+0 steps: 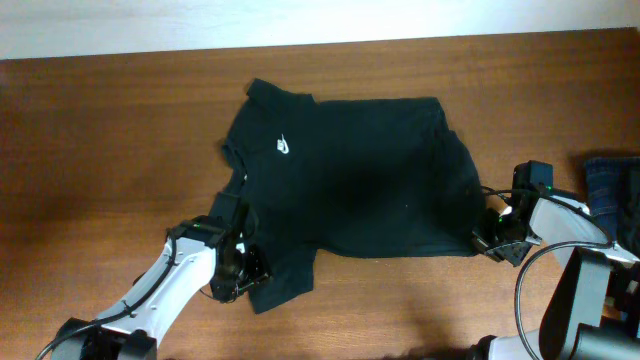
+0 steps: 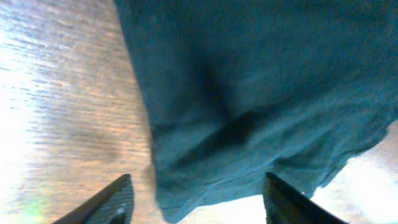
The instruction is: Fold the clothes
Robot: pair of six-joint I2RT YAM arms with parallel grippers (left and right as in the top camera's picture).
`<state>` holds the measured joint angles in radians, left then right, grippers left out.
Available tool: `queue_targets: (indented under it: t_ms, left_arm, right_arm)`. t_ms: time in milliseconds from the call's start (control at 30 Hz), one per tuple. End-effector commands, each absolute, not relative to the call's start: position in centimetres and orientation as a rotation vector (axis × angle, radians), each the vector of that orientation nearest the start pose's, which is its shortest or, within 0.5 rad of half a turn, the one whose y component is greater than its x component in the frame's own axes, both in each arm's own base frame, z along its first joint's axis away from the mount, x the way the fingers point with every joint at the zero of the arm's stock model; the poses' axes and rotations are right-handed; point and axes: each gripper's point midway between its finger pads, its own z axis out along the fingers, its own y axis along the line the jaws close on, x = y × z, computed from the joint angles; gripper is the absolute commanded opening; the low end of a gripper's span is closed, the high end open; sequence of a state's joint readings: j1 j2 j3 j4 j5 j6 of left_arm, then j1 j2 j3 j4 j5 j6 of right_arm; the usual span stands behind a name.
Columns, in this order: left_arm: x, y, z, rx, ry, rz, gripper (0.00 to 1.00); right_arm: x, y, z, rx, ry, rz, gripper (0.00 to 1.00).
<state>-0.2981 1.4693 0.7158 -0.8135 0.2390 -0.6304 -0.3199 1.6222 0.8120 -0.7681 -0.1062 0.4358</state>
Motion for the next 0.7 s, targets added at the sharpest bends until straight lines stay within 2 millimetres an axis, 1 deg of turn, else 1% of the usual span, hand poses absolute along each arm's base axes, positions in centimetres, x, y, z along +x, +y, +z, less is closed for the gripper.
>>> queue_targets:
  t_ms: [0, 133, 267, 500, 633, 667]
  left_arm:
    - [19.2, -10.4, 0.8, -0.552, 3.182, -0.361, 0.59]
    - [19.2, -10.3, 0.7, -0.553, 3.18, -0.355, 0.58]
    - [19.1, -9.3, 0.2, -0.635, 3.161, -0.266, 0.58]
    - [19.0, -9.2, -1.2, -0.656, 3.134, -0.277, 0.59]
    - [18.9, -8.8, -1.7, -0.658, 3.136, -0.24, 0.56]
    - [18.9, -8.5, -1.9, -0.659, 3.134, -0.211, 0.52]
  right_arm:
    - [23.6, -5.9, -0.7, 1.136, 2.944, 0.152, 0.12]
    - [23.6, -5.9, -0.7, 1.137, 2.944, 0.152, 0.12]
    - [23.6, -5.9, -0.7, 1.135, 2.941, 0.152, 0.13]
    - [23.9, -6.0, -0.7, 1.13, 2.931, 0.153, 0.12]
    - [23.9, -6.0, -0.7, 1.131, 2.93, 0.153, 0.13]
    - [23.9, -6.0, -0.7, 1.13, 2.93, 0.153, 0.13]
